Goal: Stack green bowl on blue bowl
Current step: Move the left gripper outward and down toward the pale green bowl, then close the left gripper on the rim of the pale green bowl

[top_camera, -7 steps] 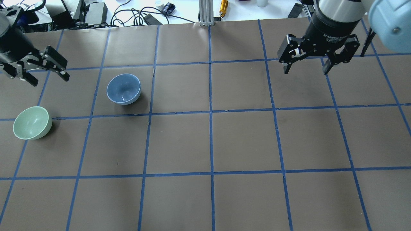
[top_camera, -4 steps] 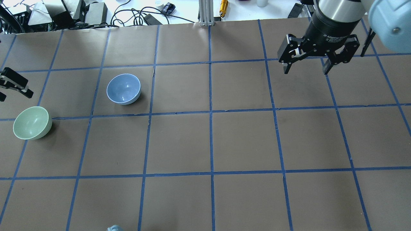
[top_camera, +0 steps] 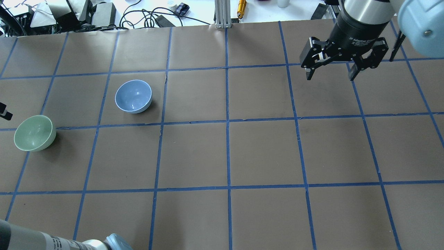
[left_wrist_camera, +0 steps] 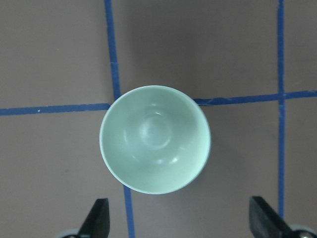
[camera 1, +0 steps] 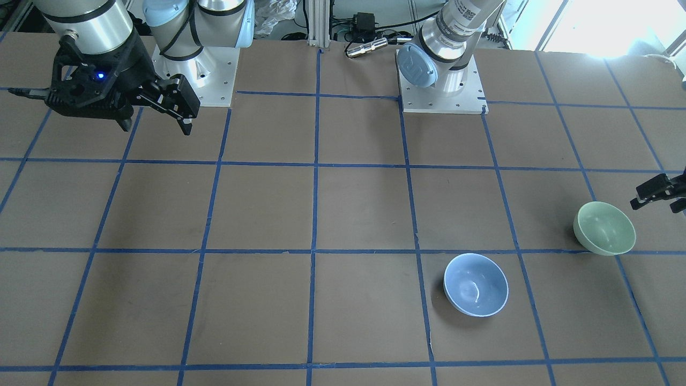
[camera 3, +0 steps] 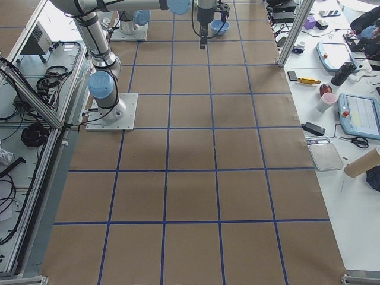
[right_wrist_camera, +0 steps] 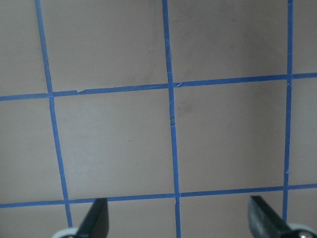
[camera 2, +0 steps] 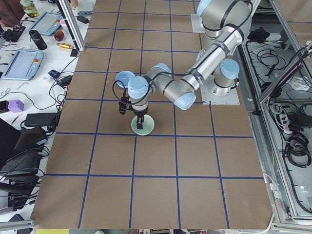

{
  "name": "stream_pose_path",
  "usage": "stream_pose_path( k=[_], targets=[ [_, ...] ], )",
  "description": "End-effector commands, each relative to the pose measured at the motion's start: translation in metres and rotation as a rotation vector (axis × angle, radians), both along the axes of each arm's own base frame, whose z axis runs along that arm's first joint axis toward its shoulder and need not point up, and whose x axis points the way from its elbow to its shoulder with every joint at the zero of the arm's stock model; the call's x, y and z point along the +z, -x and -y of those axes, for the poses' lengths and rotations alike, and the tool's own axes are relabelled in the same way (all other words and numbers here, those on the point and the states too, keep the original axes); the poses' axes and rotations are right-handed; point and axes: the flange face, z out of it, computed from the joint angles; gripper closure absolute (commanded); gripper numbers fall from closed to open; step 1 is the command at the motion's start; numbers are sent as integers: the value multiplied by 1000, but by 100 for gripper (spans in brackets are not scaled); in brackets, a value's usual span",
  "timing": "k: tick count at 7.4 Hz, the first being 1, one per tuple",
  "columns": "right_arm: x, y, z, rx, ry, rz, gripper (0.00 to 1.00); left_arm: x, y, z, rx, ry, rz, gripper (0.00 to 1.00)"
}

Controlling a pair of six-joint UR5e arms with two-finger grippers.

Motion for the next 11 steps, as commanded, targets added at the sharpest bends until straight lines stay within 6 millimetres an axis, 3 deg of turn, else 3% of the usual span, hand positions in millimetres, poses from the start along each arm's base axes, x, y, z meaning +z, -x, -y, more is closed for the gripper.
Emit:
stream_pose_path(
  k=[1,4,5,7,8,9,11],
  targets=[
    [0,0,0,1,0,0,0,-53,-17,10,-7,22,28,0],
    [0,0,0,1,0,0,0,-90,-29,4,-25,-1,7,0],
    [0,0,0,-1,0,0,0,-98,-29,4,-27,-11,-1,7],
    [0,0,0,-1,0,0,0,-96,-31,3,-64,-25,4,63],
    [0,0,0,-1,0,0,0,-92,-30,2,-70,-22,6,85],
    [0,0,0,-1,1,0,0,-92,-33,-4,-64,-36,-12,99],
    [0,0,0,-1,0,0,0,-84,-38,-11,-72,-23,-44,100]
  ],
)
